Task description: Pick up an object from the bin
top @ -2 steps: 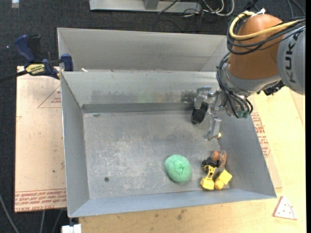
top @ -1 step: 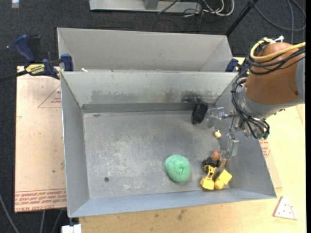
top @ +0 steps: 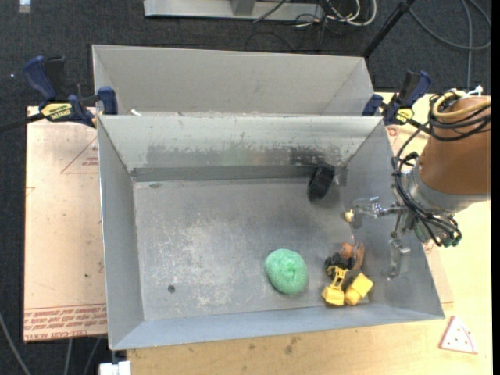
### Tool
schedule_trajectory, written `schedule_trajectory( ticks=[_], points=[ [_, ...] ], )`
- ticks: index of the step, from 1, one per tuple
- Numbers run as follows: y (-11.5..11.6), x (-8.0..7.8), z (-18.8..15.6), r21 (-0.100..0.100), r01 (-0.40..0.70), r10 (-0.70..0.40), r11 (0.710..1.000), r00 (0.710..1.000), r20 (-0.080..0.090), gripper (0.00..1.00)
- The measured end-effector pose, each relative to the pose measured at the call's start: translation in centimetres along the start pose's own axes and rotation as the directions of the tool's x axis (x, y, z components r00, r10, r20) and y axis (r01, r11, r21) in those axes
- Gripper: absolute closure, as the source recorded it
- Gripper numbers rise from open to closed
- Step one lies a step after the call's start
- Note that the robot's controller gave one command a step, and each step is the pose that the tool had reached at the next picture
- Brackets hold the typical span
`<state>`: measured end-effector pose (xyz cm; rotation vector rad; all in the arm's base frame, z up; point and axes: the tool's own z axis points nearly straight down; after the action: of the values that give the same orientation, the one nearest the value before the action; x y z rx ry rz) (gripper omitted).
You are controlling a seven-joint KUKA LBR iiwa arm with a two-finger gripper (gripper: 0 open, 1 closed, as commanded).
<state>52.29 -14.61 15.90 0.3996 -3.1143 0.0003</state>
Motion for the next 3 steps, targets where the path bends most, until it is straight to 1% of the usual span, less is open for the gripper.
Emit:
schedule_trajectory(
  ticks=[1,2,3],
  points=[
    [1.1,-0.4,2.1,0.002,0.159,-0.159,0.987,0.987,0.004,0.00],
    [1.3,2.7,9.2,0.000,0.280,-0.280,0.960,0.960,0.007,0.00],
    [1.7,3.0,8.8,-0.003,0.398,-0.398,0.918,0.917,0.011,1.00]
  ],
)
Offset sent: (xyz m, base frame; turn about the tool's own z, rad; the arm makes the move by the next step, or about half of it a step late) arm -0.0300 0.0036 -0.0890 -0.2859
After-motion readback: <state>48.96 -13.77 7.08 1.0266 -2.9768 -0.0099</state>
